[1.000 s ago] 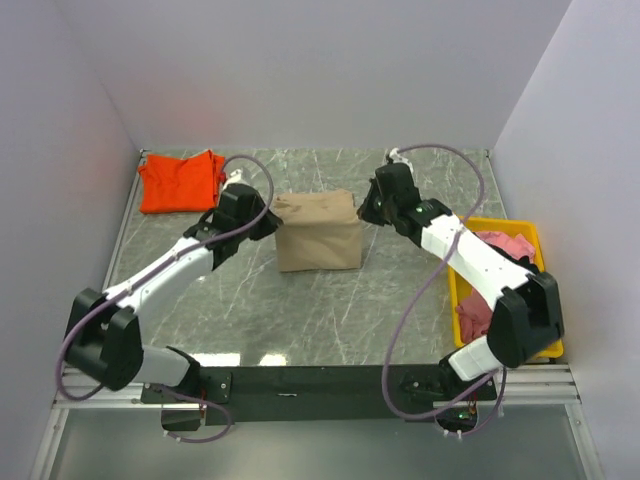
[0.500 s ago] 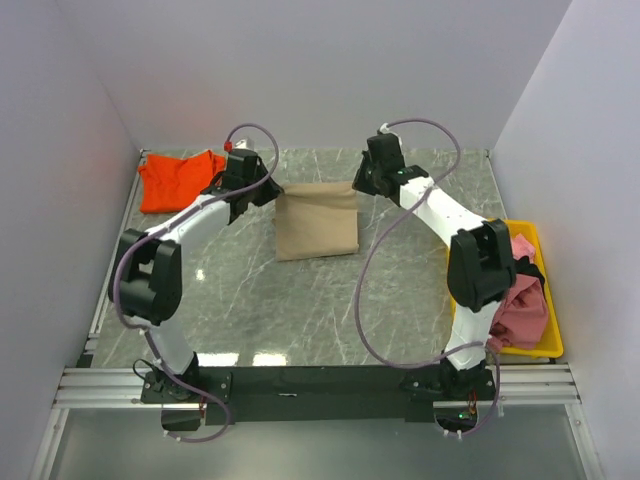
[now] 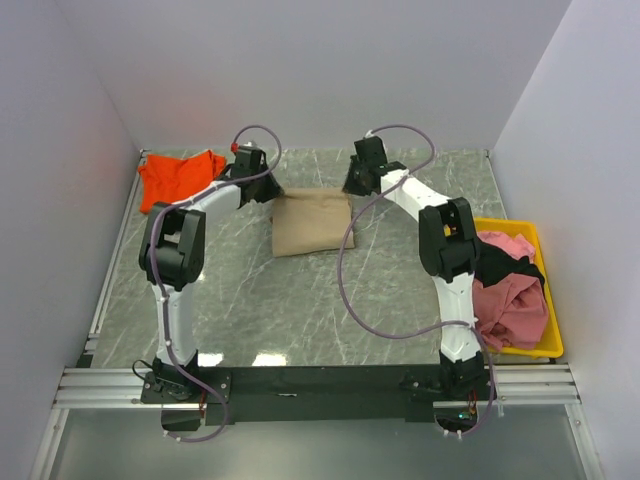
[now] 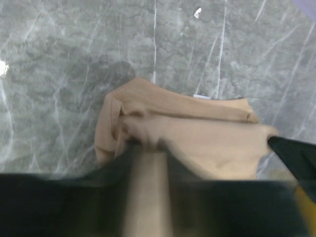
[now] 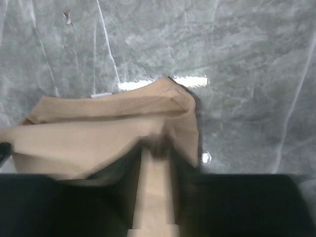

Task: Fold and stack the t-shirts
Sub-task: Fold the tshirt

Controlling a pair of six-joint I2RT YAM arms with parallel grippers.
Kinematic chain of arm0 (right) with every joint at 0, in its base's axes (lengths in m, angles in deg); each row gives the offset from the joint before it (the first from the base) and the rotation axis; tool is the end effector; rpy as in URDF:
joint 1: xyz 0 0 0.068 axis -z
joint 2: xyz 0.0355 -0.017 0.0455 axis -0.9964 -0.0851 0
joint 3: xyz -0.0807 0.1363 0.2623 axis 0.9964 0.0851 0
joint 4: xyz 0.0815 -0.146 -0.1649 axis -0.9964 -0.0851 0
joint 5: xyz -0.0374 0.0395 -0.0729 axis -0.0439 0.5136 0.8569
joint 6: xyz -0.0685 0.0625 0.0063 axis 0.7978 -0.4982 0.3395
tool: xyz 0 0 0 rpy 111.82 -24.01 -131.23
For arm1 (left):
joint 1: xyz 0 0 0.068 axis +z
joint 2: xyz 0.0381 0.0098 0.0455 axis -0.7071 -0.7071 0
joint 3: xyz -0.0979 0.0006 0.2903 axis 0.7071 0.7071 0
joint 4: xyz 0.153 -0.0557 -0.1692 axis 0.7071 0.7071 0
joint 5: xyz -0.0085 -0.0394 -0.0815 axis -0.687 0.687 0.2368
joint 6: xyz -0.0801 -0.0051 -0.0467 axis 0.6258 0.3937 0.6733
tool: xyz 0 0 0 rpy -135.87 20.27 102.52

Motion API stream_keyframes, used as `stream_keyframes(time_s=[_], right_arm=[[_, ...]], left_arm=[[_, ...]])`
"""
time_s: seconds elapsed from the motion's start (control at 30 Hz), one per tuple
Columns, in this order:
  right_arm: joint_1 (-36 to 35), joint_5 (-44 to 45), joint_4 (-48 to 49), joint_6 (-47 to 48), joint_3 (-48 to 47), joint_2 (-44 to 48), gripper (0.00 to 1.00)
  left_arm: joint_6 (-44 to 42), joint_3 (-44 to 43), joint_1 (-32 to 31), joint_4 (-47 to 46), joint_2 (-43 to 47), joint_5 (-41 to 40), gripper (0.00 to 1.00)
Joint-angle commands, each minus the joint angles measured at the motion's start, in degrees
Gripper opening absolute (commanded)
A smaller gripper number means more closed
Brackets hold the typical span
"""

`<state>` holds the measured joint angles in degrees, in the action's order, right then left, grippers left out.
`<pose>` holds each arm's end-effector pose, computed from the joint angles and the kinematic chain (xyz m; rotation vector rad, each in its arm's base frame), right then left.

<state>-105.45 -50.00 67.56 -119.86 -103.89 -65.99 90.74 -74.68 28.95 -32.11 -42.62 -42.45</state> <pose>0.5033 0.1884 0.2055 0.2133 2.3689 0.4657 0.4806 -0.1438 0.2091 -0.5324 2.2760 -0.6172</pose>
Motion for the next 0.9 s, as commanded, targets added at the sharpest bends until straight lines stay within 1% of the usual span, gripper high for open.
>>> stream_keyframes(time_s=[0.0,0.03,0.07,0.1,0.17,0.2,0.27,0.3,0.33,0.37,0.4,0.43,0.47,0.53,0.6,0.73,0.87], right_arm=[[0.83,-0.12,0.03,1.16,-6.04,-0.44,0.42],[0.83,-0.82,-0.50,1.95,-7.27,-0.27,0.64],[0.83,-1.53,-1.29,2.04,-7.36,0.25,0.70],[0.83,-2.40,-1.47,2.22,-6.76,0.96,0.77],[0.74,-5.03,-1.56,2.66,-5.09,4.55,0.79],[0.83,-6.35,-1.21,2.66,-2.04,6.13,0.79],[0.74,-10.30,1.42,1.70,2.98,12.10,0.80],[0.74,-15.28,2.65,0.04,8.75,14.21,0.81],[0.65,-18.99,6.31,-0.94,12.11,18.50,0.81],[0.39,-21.72,8.79,-2.16,15.71,20.45,0.82],[0.04,-26.36,11.07,-4.87,22.01,22.21,0.82],[-0.31,-28.15,15.36,-5.94,24.69,24.58,0.82],[-0.40,-29.21,16.71,-7.09,26.80,25.39,0.82],[-1.02,-30.88,20.48,-9.64,31.12,25.84,0.82],[-1.19,-30.89,21.03,-11.13,33.23,25.05,0.82],[-1.20,-32.29,23.92,-12.72,36.31,20.93,0.82],[-0.67,-25.90,23.41,-12.90,38.95,17.23,0.82]], left_arm=[[-0.96,-5.06,0.41,1.61,-0.49,0.18,0.49],[-1.05,-4.89,0.41,1.52,-0.05,0.36,0.62],[-0.96,-4.19,0.41,1.17,0.56,0.45,0.83],[-0.96,-3.66,0.32,1.00,2.39,0.19,0.99],[-0.62,-1.65,0.41,0.99,5.90,0.10,0.99],[-0.35,-0.85,0.32,1.17,7.32,0.88,0.99],[0.26,3.44,-0.20,0.21,10.39,2.20,0.99],[0.61,5.20,-0.55,-0.93,13.54,2.99,0.99],[1.23,8.70,-1.60,-1.46,15.05,3.08,0.99],[1.84,10.30,-2.13,-1.73,17.59,3.17,0.99],[2.46,11.80,-2.66,-2.86,18.66,3.69,0.99],[3.42,15.03,-3.54,-4.09,19.37,5.70,0.99],[4.13,16.37,-3.89,-5.32,20.33,7.11,0.99],[5.18,19.35,-4.51,-8.48,20.43,9.14,0.99],[6.68,20.42,-4.78,-9.20,19.38,10.20,0.99],[8.35,23.49,-4.78,-11.74,17.09,11.96,0.99],[8.70,24.38,-4.69,-12.45,13.06,11.52,0.99]])
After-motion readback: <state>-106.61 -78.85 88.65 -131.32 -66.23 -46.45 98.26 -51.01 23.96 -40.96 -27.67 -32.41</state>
